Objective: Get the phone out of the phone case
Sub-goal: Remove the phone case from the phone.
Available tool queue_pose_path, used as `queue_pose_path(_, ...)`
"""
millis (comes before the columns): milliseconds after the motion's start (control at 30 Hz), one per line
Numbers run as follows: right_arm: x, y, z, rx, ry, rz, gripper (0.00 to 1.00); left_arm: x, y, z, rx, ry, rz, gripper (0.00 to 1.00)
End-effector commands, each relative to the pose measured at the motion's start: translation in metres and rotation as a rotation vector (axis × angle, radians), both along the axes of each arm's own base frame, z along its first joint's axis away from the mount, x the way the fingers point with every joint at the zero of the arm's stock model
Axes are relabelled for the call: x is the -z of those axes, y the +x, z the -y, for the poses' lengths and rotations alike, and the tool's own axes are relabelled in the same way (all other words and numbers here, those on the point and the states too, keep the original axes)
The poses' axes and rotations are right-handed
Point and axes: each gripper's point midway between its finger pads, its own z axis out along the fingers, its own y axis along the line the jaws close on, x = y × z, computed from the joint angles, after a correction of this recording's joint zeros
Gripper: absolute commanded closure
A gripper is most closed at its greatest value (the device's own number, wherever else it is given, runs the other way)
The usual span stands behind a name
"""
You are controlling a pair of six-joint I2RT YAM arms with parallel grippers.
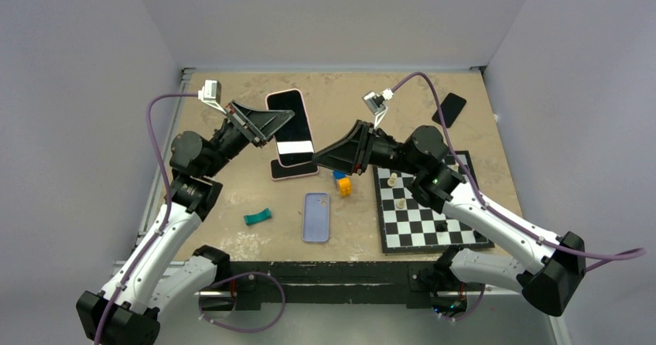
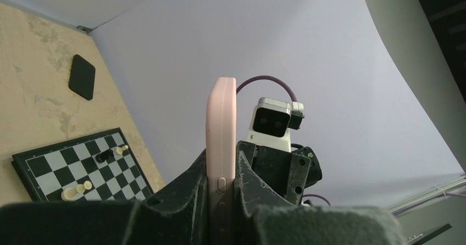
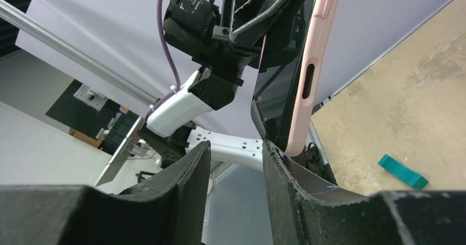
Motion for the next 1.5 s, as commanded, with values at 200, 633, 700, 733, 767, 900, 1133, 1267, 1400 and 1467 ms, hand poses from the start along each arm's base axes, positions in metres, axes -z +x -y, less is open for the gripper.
queue_pose_path(200, -0.002, 0.005, 0.001, 0.034, -0.011, 0.037, 0.55, -0.059, -0.021, -0.005, 0.026, -0.096, 0.161, 1.0)
queue_pose_path(633, -0.007, 0.003, 0.008, 0.057, 0.002, 0.042, 0.53, -0.057, -0.019, -0.005, 0.023, -0.095, 0.154, 1.0)
queue_pose_path(700, -0.006, 0.004, 0.007, 0.057, 0.001, 0.04, 0.53, -0.057, -0.019, -0.004, 0.027, -0.097, 0.152, 1.0)
queue_pose_path(733, -0.006, 0.004, 0.007, 0.056, 0.001, 0.039, 0.53, -0.057, -0.019, -0.004, 0.03, -0.099, 0.153, 1.0)
queue_pose_path(767, -0.006, 0.005, 0.006, 0.057, 0.001, 0.037, 0.53, -0.059, -0.02, -0.005, 0.032, -0.103, 0.154, 1.0)
queue_pose_path(900, -0.001, 0.008, 0.003, 0.057, -0.009, 0.033, 0.53, -0.06, -0.022, -0.005, 0.038, -0.111, 0.155, 1.0)
queue_pose_path(1133, 0.005, 0.016, -0.005, 0.056, -0.02, 0.019, 0.53, -0.062, -0.026, -0.002, 0.087, -0.144, 0.153, 1.0)
queue_pose_path(1267, 0.008, 0.023, -0.011, 0.062, -0.028, 0.01, 0.53, -0.065, -0.034, -0.001, 0.122, -0.16, 0.164, 1.0)
queue_pose_path(1400, 0.0, 0.028, -0.016, 0.056, -0.013, 0.019, 0.53, -0.066, -0.043, 0.001, 0.159, -0.152, 0.172, 1.0)
queue_pose_path(1467, 0.001, 0.034, -0.02, 0.062, -0.031, 0.016, 0.52, -0.065, -0.048, 0.005, 0.194, -0.154, 0.17, 1.0)
